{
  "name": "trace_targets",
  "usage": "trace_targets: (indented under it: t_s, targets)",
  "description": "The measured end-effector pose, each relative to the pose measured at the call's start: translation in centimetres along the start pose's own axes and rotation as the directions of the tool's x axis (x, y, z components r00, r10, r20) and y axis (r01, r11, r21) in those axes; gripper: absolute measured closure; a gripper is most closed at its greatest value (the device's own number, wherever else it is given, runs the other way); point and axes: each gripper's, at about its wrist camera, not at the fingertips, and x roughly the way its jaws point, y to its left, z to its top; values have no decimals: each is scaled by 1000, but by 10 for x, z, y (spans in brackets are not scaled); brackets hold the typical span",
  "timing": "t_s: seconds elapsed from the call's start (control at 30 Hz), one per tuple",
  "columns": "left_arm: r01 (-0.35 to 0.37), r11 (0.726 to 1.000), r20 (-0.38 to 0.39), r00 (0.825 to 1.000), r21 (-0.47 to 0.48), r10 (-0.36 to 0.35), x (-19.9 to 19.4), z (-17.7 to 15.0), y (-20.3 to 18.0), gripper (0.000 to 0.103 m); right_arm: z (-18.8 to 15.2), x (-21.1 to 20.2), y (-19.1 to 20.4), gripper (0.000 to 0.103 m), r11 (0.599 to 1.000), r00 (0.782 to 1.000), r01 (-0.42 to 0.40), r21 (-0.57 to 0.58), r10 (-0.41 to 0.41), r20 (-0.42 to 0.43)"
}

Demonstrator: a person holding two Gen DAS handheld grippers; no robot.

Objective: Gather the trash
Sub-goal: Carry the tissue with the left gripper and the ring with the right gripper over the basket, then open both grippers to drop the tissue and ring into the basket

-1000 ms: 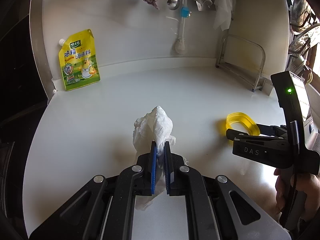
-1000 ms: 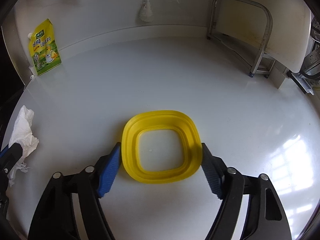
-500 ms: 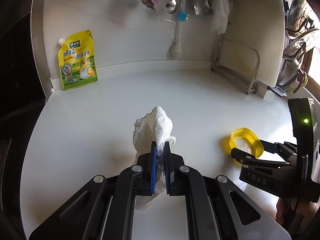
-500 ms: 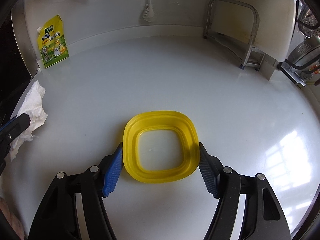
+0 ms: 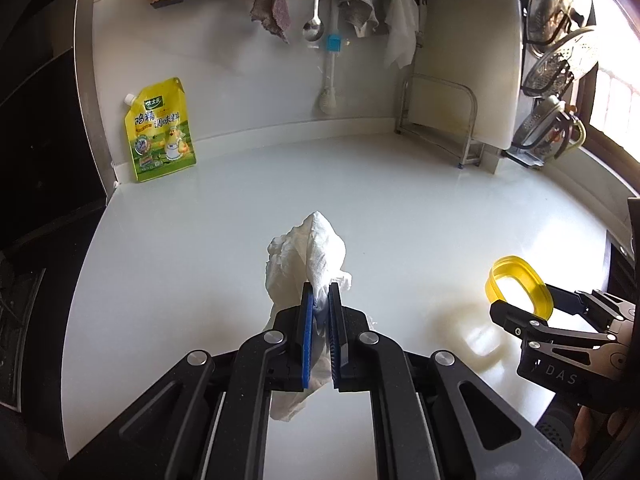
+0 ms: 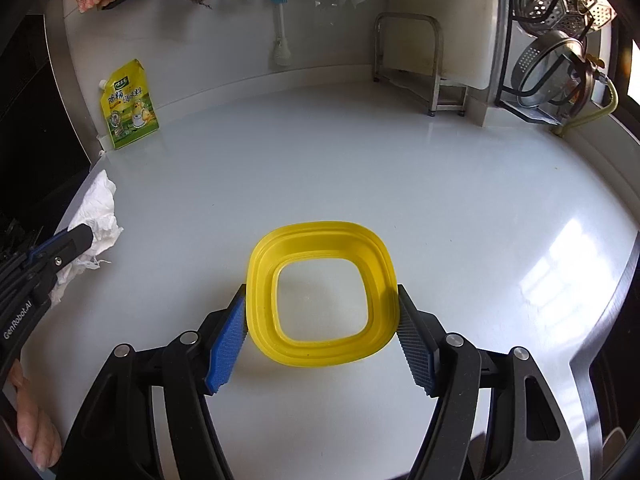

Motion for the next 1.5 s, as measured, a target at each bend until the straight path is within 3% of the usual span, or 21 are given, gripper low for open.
trace_targets:
  t_s: [0.2,0.43,0.77,0.97,1.2,1.33,1.43,1.5]
  targets:
    - [27,999,4,1000,29,-27,-36,-25,-12,95,-42,-52,-2,36,1000,999,3,27,-4,53]
    - [72,997,5,997,39,-72,-77,-59,-34,95,-115,-112,-11,36,997,994,-23,77,15,104]
    - [199,978,-47,979,69,-196,-123,-119,-90,95,-213,-176,-46,36,991,993,46,129,-59,100]
    - [255,964,-119,962,71,-245,-126,-154,-122,95,-248,-184,-64,36,985,993,63,159,-78,86]
    - [249,964,-205,952,96,-226,-111,-193,-138,95,-272,-170,-67,36,989,998,31,141,-38,46]
    - [236,966,-215,954,105,-210,-106,-197,-139,93,-276,-163,-71,36,987,999,11,158,-17,39]
    - [235,967,-211,954,95,-211,-106,-196,-137,90,-272,-159,-72,35,986,999,-7,164,-2,52]
    - [223,970,-206,958,93,-201,-105,-195,-136,76,-270,-160,-71,33,987,997,-1,159,-11,78]
